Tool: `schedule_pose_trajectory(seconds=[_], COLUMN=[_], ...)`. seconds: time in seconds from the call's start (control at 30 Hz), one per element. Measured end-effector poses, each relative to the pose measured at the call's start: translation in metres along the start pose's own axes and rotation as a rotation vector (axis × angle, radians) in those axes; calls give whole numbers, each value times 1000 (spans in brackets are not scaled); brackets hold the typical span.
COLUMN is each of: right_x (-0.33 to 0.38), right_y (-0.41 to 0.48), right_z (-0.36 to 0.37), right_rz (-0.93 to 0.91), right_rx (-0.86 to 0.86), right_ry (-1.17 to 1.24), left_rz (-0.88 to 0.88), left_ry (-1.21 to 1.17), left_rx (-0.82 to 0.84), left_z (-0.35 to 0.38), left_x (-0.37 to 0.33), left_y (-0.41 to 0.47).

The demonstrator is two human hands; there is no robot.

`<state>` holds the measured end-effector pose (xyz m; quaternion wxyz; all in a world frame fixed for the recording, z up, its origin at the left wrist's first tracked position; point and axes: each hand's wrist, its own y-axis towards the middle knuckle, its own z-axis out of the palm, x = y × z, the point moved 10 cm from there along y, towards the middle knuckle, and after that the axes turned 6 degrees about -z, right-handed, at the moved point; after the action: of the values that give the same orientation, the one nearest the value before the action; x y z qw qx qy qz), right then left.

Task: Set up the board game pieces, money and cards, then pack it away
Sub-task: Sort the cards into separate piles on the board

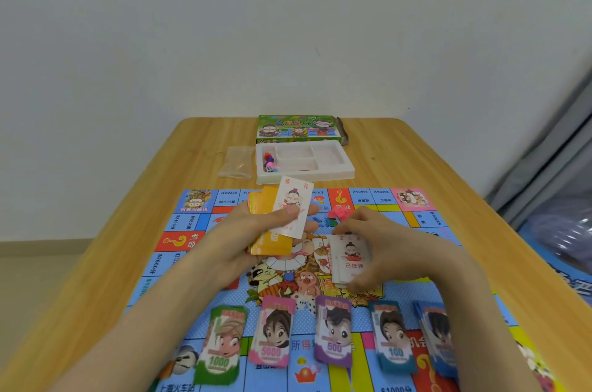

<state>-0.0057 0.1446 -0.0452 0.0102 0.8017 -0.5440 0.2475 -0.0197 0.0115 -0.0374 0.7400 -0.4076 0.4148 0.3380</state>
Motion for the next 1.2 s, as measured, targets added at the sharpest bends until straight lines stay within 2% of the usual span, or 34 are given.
schedule_pose_trajectory(seconds=[0.2, 0.33, 0.43, 0.5, 0.67, 0.77, 0.93, 1.07, 1.2], right_x=[9, 25, 46, 56, 52, 58, 44, 26, -2], right_y=[-1, -2, -4, -7, -9, -11, -17, -20, -22], right_z=[-19, -42, -48, -50, -56, -57, -67, -72, -70], right_rz=[-80, -220, -375, -453, -475, -523, -473, -384, -136], right_rx=[-187, -474, -560, -610, -711, -749, -875, -930, -943], right_ry=[140, 336, 458, 438, 463, 365, 463, 789, 844], left_rz=[-6, -6, -2, -6, -5, -7, -15, -16, -34], left_ry=[-15, 4, -1, -39, -52, -37, 44, 90, 104], left_rx=[2, -19, -35, -44, -24, -4, 29, -22, -65], left_z=[1, -1, 0, -1, 2, 5, 10, 5, -3], left_x=[2, 3, 3, 3, 3, 5, 7, 8, 9], left_y=[1, 2, 1, 1, 1, 0, 0, 3, 7])
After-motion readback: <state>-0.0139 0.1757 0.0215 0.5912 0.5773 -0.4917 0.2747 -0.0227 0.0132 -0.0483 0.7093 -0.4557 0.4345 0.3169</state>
